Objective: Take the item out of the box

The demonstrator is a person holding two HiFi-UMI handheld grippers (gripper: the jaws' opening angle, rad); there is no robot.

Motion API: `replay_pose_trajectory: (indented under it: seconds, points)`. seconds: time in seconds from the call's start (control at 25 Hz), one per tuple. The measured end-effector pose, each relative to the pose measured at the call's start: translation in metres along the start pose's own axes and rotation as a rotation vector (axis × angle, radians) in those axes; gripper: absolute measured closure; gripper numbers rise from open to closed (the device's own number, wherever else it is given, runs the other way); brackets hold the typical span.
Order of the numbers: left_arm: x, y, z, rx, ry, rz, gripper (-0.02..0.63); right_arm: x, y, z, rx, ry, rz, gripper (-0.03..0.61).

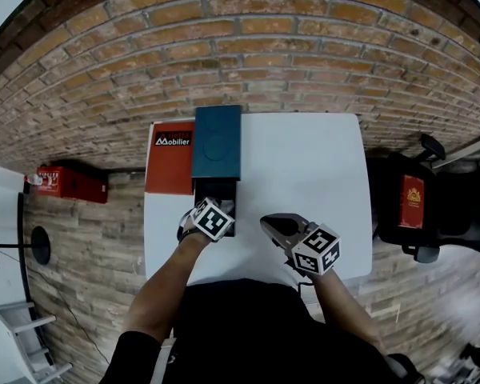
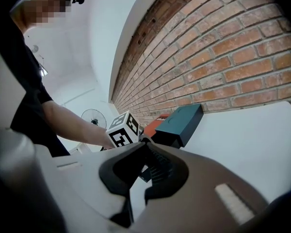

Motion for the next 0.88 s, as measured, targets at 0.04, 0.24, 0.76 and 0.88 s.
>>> replay_pose_trajectory:
  seconds: [0.04,0.24,0.76,0.88]
  points:
    - [0.0,0.002,0.001,0.006,-0.001,-0.003,0.4,-0.001,-0.001,-0.002,-0.002,0.0,0.004,0.577]
    - [-0.002,0.005,0.0,0.041,0.018,-0.007,0.413,-0.004,-0.008,-0.003,0.004,-0.002,0.01,0.577]
    - [-0.004,-0.012,-0.042,0.061,0.208,-0.021,0.531,-0.006,-0.031,-0.005,-0.055,0.003,0.004,0.577]
    - [-0.005,-0.019,-0.065,0.032,0.273,-0.057,0.531,-0.001,-0.035,0.002,-0.095,0.027,0.006,0.577]
Point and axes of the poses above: the fingertips, and each gripper's own axes: z forward along the fingers, y to its right, x out of its top, the point moved 9 cm from there along -z, backward along the fingers, and after that the axes turned 9 degrees about x, right-handed, at the moved point
